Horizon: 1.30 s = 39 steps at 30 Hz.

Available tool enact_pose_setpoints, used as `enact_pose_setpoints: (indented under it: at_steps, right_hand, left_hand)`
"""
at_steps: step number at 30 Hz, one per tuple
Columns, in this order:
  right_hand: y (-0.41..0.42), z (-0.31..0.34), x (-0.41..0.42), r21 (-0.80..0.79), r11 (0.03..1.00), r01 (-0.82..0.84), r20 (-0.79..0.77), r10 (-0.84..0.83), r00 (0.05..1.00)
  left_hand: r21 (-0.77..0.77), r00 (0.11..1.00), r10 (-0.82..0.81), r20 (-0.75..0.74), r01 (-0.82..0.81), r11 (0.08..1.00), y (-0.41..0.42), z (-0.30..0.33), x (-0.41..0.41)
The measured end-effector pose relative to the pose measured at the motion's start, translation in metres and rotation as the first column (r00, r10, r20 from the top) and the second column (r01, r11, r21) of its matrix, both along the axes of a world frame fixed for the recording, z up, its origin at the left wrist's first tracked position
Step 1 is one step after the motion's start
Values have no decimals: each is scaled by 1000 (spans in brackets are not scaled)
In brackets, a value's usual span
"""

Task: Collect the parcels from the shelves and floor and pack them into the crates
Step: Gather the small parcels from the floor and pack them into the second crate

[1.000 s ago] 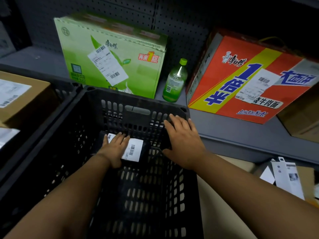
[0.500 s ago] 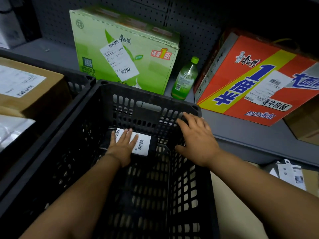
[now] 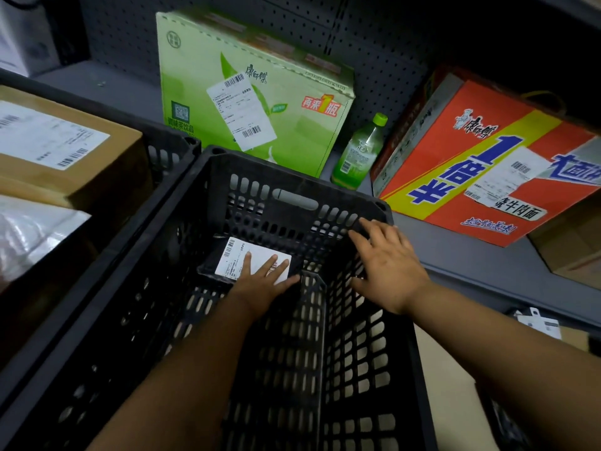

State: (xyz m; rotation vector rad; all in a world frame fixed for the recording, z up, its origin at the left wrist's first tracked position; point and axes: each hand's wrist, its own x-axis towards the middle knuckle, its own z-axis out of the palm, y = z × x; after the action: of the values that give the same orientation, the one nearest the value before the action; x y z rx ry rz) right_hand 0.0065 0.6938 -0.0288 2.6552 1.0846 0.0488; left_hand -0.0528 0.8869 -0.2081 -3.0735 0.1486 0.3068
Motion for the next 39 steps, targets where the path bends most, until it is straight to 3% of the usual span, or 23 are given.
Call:
enact_pose_setpoints:
  at_steps: [6,8,12,16,19,22,28,34,39]
  right_hand:
    - [5,4,-2,34,999,23,3,-24,1000]
    - [4,2,-1,79,997,10,11,-11,1000]
    - [-1,2,-1,288,957,19,-24,-13,1000]
    - [-16,6,-6,618,786,12,-35,13,999]
    - [-33,17,-4,726,688,-6,-46,58,997]
    - [-70,34,12,721,691,-53,-35,113,993]
    - [-191,55,55,588,804,-84,17,92,996]
    - [-345,23,84,506,851,137,-51,-130,990]
    - [-443,-39,68,396,858,327,-142,-295,945]
  left_hand:
    - [-58,994,20,-107,-26,998,-4,12,7]
    - [-106,998,13,-65,-20,994,-12,23,10]
    - [-144,972,22,233,13,990,-28,62,12]
    - [-163,874,49,484,35,986,-50,110,3]
    - [-205,758,89,646,60,977,-69,149,-3]
    - [-245,674,102,732,120,962,-100,184,2]
    - [-205,672,2,740,223,953,-182,226,32]
    - [-189,779,-169,604,346,919,-280,205,58]
    - [-152,814,-331,477,448,881,-340,163,63]
